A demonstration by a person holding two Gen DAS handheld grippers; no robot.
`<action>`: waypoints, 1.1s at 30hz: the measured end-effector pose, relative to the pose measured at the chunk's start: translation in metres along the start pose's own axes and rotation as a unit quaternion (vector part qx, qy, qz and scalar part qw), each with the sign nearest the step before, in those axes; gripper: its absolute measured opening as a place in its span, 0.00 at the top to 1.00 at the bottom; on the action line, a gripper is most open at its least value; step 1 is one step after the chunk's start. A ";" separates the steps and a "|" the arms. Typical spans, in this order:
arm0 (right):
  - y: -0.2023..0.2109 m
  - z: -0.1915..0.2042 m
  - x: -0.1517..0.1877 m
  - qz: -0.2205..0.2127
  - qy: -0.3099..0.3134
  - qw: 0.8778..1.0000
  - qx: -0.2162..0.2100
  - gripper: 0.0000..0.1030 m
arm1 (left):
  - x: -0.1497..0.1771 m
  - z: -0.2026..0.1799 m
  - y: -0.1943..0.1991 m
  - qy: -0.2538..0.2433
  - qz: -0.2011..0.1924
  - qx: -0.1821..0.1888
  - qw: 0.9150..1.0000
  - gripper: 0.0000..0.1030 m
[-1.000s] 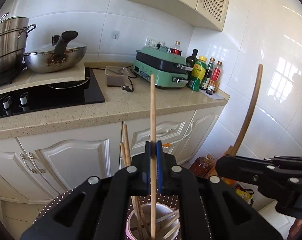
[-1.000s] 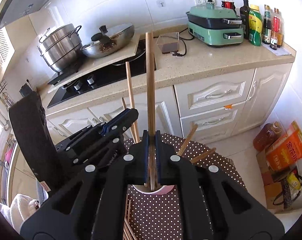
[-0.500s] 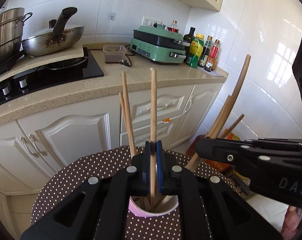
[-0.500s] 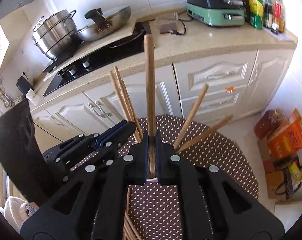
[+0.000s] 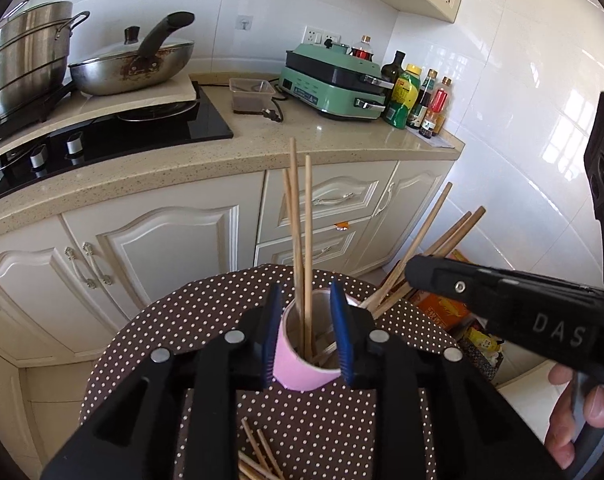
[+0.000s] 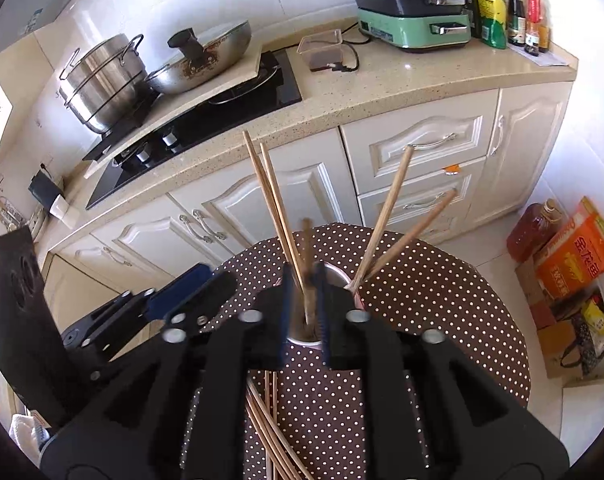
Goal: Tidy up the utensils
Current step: 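Lower the chopsticks into the pink cup and open both grippers, then lower both grippers to the pile and close each on one chopstick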
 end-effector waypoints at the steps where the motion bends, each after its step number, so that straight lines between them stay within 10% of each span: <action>1: 0.003 0.000 0.002 -0.003 -0.004 1.000 0.000 0.66 | 0.003 0.002 0.004 0.002 0.001 -0.001 1.000 0.75; 2: 0.006 0.000 0.003 -0.007 -0.007 1.000 -0.001 0.54 | 0.005 0.004 0.008 0.003 0.003 -0.002 1.000 0.75; 21: 0.045 -0.013 0.068 -0.021 -0.056 0.998 0.010 0.53 | 0.098 0.041 0.031 0.039 0.081 -0.012 0.996 0.75; 33: -0.011 -0.008 0.131 0.067 -0.029 0.997 0.000 0.54 | 0.177 0.048 -0.022 0.051 0.195 -0.030 0.979 0.75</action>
Point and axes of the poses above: each gripper's, at about its wrist camera, not at the fingertips, and y roughly against the way its jaws point, z to its left, x to its underside, the point moved 10 cm from there along -y, roughly the way its jaws point, and after that the axes turned 9 degrees about z, right-handed, at the moved point
